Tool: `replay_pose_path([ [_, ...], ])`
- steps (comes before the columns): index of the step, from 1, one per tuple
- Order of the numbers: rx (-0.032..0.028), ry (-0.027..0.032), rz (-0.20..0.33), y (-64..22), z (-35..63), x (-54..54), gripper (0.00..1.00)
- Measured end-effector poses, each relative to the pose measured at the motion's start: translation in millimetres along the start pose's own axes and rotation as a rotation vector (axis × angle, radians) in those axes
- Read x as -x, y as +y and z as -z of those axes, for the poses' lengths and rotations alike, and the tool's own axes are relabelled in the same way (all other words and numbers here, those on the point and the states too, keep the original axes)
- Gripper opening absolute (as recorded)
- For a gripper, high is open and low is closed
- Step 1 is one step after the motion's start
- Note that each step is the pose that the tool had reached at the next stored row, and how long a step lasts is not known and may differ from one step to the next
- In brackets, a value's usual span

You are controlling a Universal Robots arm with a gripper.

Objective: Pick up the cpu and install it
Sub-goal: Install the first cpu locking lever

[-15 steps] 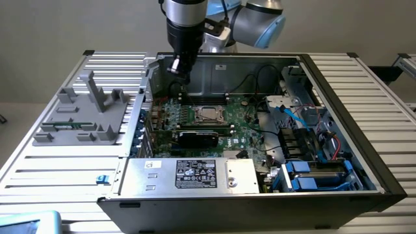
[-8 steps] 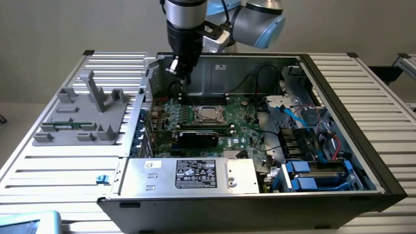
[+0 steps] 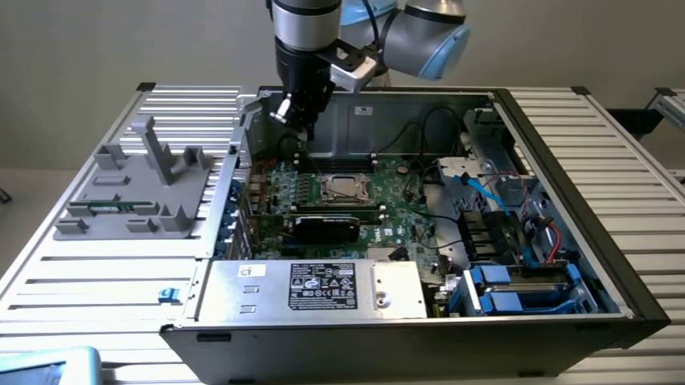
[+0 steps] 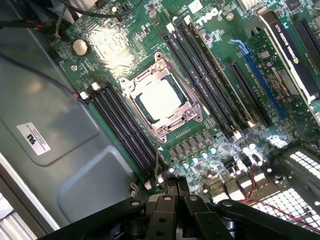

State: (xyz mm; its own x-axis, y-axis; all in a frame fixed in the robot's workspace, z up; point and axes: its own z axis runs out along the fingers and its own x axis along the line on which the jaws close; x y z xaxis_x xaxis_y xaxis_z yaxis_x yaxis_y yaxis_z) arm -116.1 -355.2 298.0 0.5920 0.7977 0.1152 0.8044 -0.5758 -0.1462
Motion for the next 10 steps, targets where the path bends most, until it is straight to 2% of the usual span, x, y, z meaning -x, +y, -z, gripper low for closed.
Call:
replay_pose_path([
  [7, 0.0119, 0.0152, -0.103, 0.5, -3.7, 0.5, 0.11],
  [10, 0.0125, 0.0166, -0.111, 0.7, -4.0, 0.7, 0.11],
])
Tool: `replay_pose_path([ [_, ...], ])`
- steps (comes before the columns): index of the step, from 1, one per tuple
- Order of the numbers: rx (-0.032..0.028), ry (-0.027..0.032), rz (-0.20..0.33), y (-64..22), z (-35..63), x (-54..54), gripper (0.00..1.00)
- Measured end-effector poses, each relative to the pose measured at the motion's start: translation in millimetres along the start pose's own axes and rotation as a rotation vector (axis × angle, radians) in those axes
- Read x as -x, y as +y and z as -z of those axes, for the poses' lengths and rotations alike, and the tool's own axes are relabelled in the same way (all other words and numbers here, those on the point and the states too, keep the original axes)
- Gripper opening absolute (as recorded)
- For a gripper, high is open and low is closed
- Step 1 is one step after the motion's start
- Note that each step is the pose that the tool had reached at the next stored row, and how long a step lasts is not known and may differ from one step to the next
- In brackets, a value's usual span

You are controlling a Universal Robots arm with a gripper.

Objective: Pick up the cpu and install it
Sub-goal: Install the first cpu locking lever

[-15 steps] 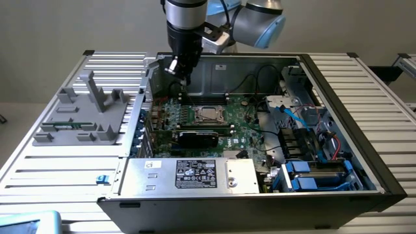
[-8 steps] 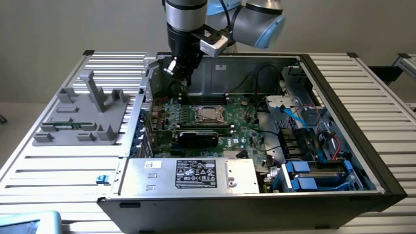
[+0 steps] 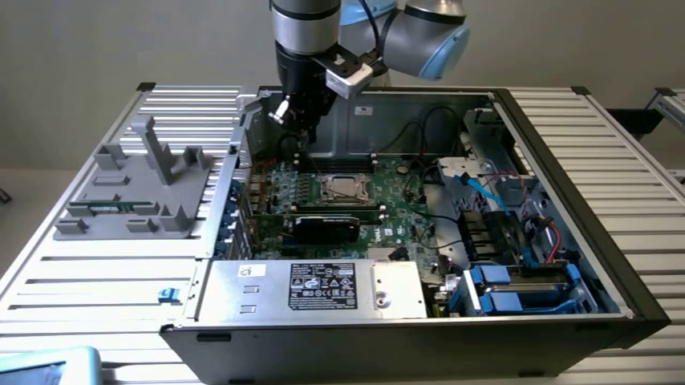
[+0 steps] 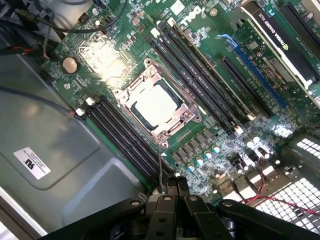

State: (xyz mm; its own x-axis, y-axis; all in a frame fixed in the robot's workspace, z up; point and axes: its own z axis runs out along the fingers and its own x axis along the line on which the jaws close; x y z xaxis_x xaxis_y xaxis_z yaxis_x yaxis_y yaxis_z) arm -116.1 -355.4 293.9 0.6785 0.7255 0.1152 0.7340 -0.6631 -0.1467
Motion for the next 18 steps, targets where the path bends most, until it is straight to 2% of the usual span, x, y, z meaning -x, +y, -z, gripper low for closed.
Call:
replay_pose_path([
  [4, -0.0021, -0.0019, -0.002, -2.0, -1.2, 2.2, 0.11],
  [5, -0.0058, -0.0052, -0.005, -2.2, -1.4, 2.4, 0.11],
  [10, -0.0319, -0.0276, -0.045, -2.2, -1.9, 2.6, 0.11],
  [12, -0.0394, -0.0336, -0.063, -2.2, -2.2, 2.6, 0.11],
  [15, -0.0437, -0.0355, -0.094, -2.1, -3.2, 2.8, 0.11],
  [18, -0.0434, -0.0316, -0.134, -1.6, -5.6, 3.0, 0.11],
])
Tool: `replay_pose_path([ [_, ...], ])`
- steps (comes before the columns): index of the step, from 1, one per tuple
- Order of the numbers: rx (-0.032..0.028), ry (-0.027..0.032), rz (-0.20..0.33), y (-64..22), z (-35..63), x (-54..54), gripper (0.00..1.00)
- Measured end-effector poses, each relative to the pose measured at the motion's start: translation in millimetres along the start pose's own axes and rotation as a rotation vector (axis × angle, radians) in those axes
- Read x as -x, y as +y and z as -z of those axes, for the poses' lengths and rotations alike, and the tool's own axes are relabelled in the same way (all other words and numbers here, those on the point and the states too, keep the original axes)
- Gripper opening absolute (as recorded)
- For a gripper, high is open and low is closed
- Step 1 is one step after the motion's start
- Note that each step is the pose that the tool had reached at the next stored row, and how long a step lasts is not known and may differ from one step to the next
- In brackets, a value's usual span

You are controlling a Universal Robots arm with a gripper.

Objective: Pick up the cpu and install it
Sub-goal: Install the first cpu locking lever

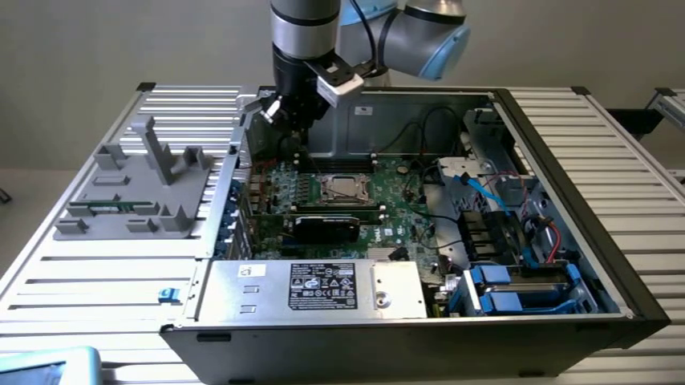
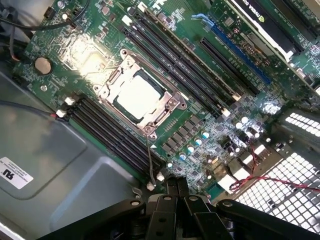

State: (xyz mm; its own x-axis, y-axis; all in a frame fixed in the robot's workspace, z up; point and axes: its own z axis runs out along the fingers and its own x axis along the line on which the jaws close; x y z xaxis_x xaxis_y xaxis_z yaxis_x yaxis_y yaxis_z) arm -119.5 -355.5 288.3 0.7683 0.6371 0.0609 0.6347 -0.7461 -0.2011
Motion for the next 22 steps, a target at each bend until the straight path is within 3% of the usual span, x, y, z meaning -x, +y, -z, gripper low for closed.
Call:
replay_pose_path([
  [5, 0.0034, 0.0142, -0.077, 1.2, -5.7, 0.3, 0.11],
  [11, 0.0016, 0.0209, -0.151, 2.0, -9.9, 0.7, 0.11],
  [13, -0.0024, 0.0171, -0.167, 2.0, -10.6, 0.8, 0.11],
  [16, -0.0151, 0.0008, -0.181, 1.9, -11.4, 1.2, 0.11],
  [22, -0.0167, 0.0028, -0.189, 2.7, -15.3, 2.1, 0.11],
])
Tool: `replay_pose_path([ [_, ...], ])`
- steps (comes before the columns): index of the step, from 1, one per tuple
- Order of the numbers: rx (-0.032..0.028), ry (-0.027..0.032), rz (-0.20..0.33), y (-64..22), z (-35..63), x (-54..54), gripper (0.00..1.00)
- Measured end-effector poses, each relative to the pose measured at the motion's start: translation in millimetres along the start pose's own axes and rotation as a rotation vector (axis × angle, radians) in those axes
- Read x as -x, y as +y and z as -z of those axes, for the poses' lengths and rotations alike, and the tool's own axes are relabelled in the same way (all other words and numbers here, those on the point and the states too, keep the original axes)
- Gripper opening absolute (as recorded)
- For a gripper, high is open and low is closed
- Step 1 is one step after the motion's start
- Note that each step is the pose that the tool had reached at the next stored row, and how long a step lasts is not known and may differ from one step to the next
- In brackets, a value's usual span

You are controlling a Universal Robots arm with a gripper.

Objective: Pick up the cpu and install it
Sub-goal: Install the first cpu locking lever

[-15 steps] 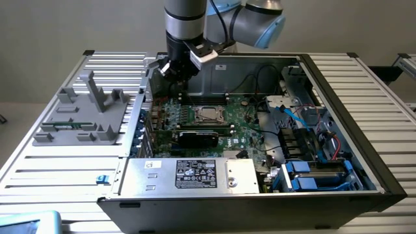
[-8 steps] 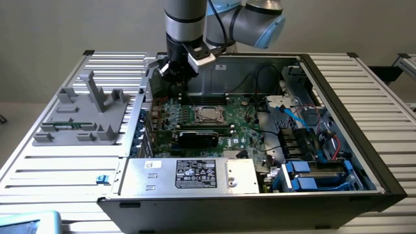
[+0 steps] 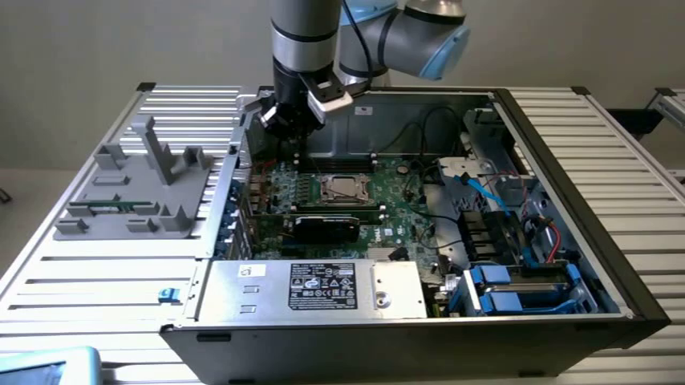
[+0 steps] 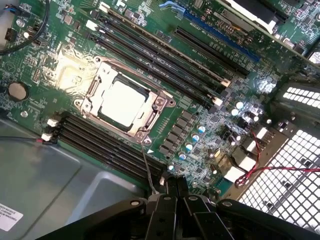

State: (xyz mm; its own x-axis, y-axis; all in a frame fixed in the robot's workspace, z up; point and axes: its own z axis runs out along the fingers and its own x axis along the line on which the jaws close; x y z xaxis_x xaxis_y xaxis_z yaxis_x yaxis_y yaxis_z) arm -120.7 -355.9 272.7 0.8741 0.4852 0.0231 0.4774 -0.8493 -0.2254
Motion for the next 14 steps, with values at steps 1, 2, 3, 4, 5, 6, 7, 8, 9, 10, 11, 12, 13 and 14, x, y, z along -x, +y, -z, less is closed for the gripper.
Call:
replay_pose_path([
  [1, -0.0005, 0.0003, -0.005, 0.1, -0.9, 0.2, 0.11],
  [2, -0.0010, 0.0003, -0.010, 0.2, -1.8, 0.3, 0.11],
  [3, -0.0018, 0.0001, -0.016, 0.3, -2.4, 0.5, 0.11],
  [4, -0.0026, -0.0004, -0.021, 0.3, -3.0, 0.6, 0.11],
  [5, -0.0034, -0.0009, -0.028, 0.3, -3.6, 0.8, 0.11],
  [6, -0.0044, -0.0017, -0.033, 0.3, -4.1, 1.0, 0.11],
  [7, -0.0053, -0.0024, -0.039, 0.4, -4.6, 1.1, 0.11],
  [8, -0.0060, -0.0021, -0.045, 0.5, -5.3, 1.2, 0.11],
  [9, -0.0066, -0.0017, -0.051, 0.6, -6.0, 1.2, 0.11],
  [10, -0.0074, -0.0011, -0.056, 0.7, -6.7, 1.3, 0.11],
  [11, -0.0087, -0.0001, -0.061, 0.9, -7.4, 1.4, 0.11],
  [12, -0.0106, 0.0014, -0.066, 1.0, -8.1, 1.6, 0.11],
  [13, -0.0128, 0.0030, -0.071, 1.0, -8.7, 1.7, 0.11],
  [14, -0.0157, 0.0047, -0.075, 1.1, -9.3, 1.7, 0.11],
])
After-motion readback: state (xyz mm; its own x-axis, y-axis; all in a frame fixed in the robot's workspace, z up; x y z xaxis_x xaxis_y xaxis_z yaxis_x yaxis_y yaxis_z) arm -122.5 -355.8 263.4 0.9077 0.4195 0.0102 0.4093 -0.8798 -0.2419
